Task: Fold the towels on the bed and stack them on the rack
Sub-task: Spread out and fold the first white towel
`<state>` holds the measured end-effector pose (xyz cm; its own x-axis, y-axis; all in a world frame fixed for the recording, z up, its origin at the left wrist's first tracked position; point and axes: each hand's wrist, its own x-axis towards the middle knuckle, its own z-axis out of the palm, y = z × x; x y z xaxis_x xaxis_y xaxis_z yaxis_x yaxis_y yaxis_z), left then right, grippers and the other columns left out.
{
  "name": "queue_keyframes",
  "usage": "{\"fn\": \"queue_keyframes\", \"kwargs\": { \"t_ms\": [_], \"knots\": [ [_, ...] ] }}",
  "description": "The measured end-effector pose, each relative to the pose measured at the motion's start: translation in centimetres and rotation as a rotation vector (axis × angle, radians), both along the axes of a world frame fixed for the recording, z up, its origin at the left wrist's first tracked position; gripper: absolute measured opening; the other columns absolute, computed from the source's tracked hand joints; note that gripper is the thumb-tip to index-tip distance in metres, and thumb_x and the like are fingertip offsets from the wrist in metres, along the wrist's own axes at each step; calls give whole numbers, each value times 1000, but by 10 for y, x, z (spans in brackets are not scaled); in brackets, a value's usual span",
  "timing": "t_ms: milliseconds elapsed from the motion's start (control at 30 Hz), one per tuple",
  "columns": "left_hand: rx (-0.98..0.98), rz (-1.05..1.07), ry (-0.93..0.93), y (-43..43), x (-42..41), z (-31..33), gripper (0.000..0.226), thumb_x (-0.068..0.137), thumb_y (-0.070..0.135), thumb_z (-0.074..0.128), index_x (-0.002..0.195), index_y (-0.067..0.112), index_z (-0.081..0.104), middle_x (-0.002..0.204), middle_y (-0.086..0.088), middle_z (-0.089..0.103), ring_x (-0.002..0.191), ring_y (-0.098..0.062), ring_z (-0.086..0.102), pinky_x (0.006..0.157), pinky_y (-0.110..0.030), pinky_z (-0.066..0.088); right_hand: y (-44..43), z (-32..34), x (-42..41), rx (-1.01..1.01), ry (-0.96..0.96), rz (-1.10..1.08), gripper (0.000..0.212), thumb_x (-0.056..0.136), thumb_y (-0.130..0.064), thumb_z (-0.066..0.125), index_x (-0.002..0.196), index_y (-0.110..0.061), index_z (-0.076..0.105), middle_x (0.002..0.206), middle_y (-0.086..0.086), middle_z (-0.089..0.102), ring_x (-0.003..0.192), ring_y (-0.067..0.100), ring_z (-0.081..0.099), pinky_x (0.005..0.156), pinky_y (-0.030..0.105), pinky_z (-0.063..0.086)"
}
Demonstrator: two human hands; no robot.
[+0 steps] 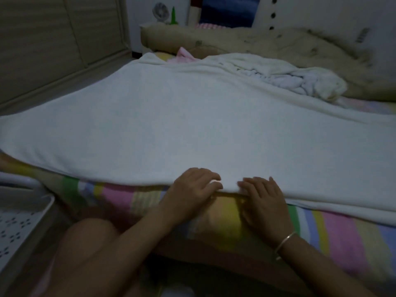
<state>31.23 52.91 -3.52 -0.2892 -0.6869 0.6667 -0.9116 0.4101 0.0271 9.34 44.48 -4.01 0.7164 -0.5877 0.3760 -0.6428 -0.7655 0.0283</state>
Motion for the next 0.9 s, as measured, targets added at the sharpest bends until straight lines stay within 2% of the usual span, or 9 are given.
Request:
{"fn": "queue_keyframes", "kwargs": {
  "t_ms": [133,233,467,533,667,733,767,833,900],
  "knots": [
    [163,70,-204,-35,-31,-9,28,81,15,50,101,17,70,102,-1,69,89,-21,64,69,-30,50,-32,-12,-21,-18,41,-225,42,69,-16,67,111,-18,61,108,5,62,97,31,57,90,49,46],
    [372,299,-304,-51,-54,-4,35,59,14,73,93,20,68,82,2,64,70,-18,60,51,-26,34,-46,-2,-33,-37,91,-305,39,60,-3,76,97,-13,63,89,9,61,78,32,58,60,39,50],
    [327,439,-386,-41,-60,0,25,59,8,64,83,17,61,81,-3,56,66,-20,53,51,-28,24,-31,12,-65,-254,80,-30,19,64,-5,69,83,-11,69,73,7,64,57,25,61,32,28,41],
    [311,416,-422,-29,-53,-10,23,64,9,64,85,16,63,81,-4,57,68,-20,54,51,-29,28,-13,1,-74,-305,39,88,25,70,-12,57,86,-12,75,80,8,71,63,25,68,37,31,48],
    [314,382,-312,1,-52,-31,44,69,7,40,107,9,63,99,-10,63,81,-26,60,60,-32,48,9,-10,-85,-226,38,102,64,38,-2,92,100,-9,76,99,10,74,83,23,73,62,33,58],
    [374,415,-246,11,-59,-32,61,60,4,56,121,3,59,114,-17,62,97,-34,64,75,-40,55,8,-13,-87,-195,11,105,68,36,-3,93,101,-11,76,100,9,74,84,23,73,64,32,58],
    [472,452,-207,14,-65,-30,76,55,2,66,130,1,54,127,-21,57,111,-39,59,87,-49,51,7,-14,-88,-181,-3,120,68,38,-2,93,103,-12,75,102,9,73,86,22,72,65,31,58],
    [650,564,-111,18,-75,-28,97,66,3,66,152,9,21,158,-14,20,144,-35,21,113,-61,20,3,-20,-94,-162,-37,157,68,42,0,90,107,-14,74,106,7,72,91,23,71,68,31,58],
    [822,707,10,19,-91,-24,94,80,7,51,154,24,-5,162,1,-11,148,-26,-14,114,-61,-8,-3,-25,-109,-145,-83,190,62,50,5,82,108,-15,73,109,6,71,96,23,70,72,33,58]
  ]
}}
